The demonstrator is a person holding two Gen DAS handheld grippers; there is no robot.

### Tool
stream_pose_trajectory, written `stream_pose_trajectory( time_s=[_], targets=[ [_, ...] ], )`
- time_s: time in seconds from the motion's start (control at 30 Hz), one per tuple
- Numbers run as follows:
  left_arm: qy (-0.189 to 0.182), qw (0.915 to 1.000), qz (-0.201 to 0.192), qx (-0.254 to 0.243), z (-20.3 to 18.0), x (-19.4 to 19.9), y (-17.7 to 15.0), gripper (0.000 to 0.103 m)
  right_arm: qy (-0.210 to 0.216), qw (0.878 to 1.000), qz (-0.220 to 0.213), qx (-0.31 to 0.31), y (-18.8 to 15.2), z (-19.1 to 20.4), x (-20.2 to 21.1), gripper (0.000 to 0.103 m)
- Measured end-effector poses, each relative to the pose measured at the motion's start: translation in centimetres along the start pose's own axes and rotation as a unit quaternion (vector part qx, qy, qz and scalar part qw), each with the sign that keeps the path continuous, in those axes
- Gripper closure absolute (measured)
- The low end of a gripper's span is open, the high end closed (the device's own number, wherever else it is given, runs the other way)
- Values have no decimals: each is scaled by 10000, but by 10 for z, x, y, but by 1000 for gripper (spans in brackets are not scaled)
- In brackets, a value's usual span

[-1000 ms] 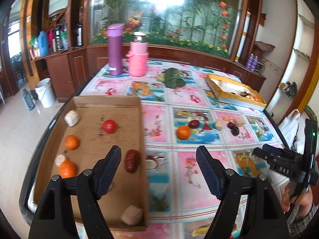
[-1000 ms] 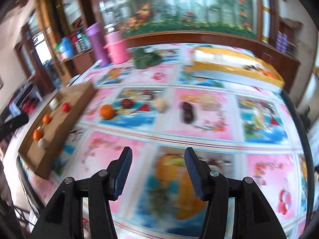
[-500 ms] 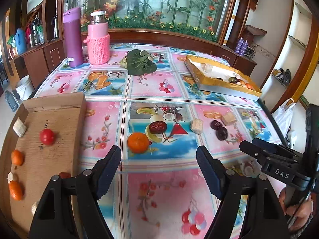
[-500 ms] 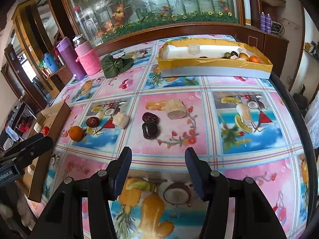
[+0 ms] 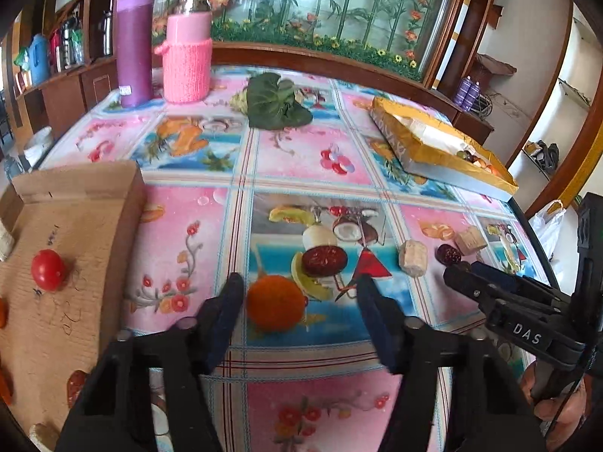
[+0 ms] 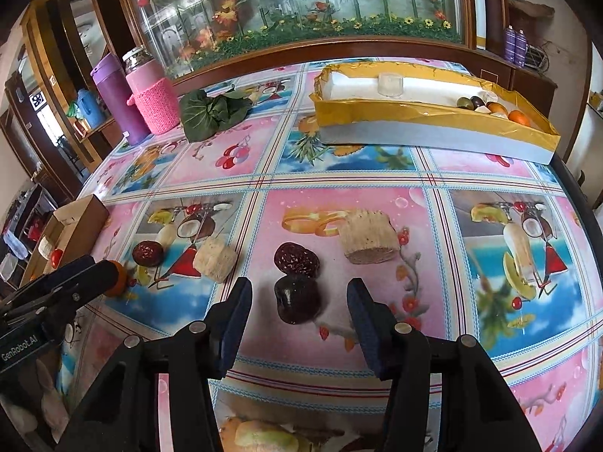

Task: Organize fruits
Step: 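Move the left gripper to a mandarin orange while the right gripper approaches a dark date, then close the left gripper on the orange while the right gripper closes on the dark date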

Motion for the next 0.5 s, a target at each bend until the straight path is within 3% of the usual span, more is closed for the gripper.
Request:
stream_pose_trajectory(
  time_s=[0.07, 0.13, 0.3, 0.37, 0.5],
  targets=[
    [92, 9999, -16, -64, 2, 1, 0, 59, -1, 10000, -21, 20, 1, 1, 0, 48],
    [78, 9999, -65, -93, 3, 4, 0, 63, -58, 10000, -33, 48, 0, 1, 0, 59],
    [258, 9997, 3, -28, 10, -1, -3, 63, -166, 9998, -58, 98, 0, -1, -1, 68],
    [214, 9996, 117, 132, 16, -7, -6, 62, -140, 9999, -51, 75, 0, -2, -1, 68],
    [290, 9995, 100, -6, 11, -6, -7, 60, -211, 9997, -80, 135, 0, -2, -1, 68]
  ],
)
Point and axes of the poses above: each gripper's, at about its wrist camera, not at the fingertips, and x roughly against the way its jaws point, z to its left, y to its top, the point moved 5 cm from there along -x, roughly the way its jaws point, and after that the axes turned 15 degrees about -y, right-handed, at the moved point
